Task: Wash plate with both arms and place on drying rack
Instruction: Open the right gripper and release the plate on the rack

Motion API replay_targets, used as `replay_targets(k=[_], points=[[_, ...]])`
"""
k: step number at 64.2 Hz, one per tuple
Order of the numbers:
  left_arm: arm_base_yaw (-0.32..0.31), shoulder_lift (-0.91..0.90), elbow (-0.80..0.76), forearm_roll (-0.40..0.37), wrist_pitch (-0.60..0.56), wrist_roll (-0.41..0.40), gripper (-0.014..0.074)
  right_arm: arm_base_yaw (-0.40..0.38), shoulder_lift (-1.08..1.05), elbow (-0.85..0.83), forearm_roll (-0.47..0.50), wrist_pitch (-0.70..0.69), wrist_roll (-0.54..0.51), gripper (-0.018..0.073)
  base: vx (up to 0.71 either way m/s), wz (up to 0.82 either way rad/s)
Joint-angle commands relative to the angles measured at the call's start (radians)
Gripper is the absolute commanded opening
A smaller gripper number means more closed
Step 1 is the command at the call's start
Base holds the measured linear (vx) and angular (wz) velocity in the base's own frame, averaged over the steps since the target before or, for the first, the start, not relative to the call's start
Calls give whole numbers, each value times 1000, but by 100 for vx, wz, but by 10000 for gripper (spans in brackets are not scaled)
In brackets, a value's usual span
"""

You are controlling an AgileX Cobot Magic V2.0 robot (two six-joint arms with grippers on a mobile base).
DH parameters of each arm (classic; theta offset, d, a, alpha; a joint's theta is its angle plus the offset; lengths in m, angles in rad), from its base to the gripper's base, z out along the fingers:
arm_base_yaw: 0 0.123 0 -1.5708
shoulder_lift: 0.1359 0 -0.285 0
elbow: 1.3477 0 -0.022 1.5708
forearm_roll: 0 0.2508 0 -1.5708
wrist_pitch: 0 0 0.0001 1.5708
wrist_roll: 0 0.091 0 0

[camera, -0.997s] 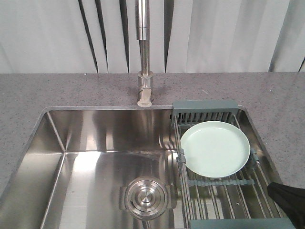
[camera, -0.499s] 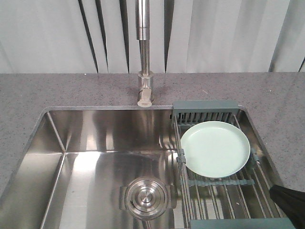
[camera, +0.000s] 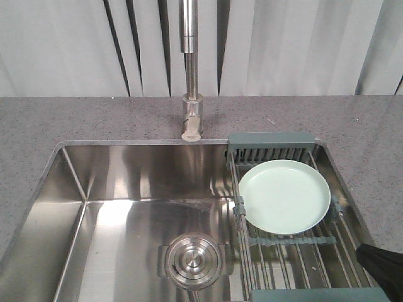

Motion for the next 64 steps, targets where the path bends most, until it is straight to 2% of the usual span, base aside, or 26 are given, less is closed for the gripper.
replay_targets(k=[1, 10, 13, 16, 21, 29, 32, 35, 38, 64], points=[[-1, 20, -20, -33, -47, 2, -6, -2, 3, -27, 24, -49, -7, -7, 0, 0], [-1, 20, -20, -17, -50, 1, -6, -2, 3, -27, 24, -49, -7, -7, 0, 0], [-1, 20, -20, 16, -50, -9, -6, -2, 3, -27, 24, -49, -7, -7, 0, 0], [-1, 20, -20, 89, -50, -46, -6, -2, 3, -27, 24, -49, -7, -7, 0, 0], [-1, 20, -20, 267, -52, -199, -6, -2, 3, -27, 24, -49, -7, -7, 0, 0], [-1, 20, -20, 547, -57, -559, -6, -2, 3, -27, 24, -49, -7, -7, 0, 0], [-1, 20, -20, 620, -57, -657, -6, -2, 3, -27, 24, -49, -7, -7, 0, 0], [-1, 20, -20, 660, -62, -710, -6, -2, 3, -27, 24, -49, -7, -7, 0, 0], [-1, 20, -20, 683, -66, -735, -6, -2, 3, -27, 24, -49, -7, -7, 0, 0], [-1, 20, -20, 679, -61, -731, -6, -2, 3, -27, 24, -49, -7, -7, 0, 0]])
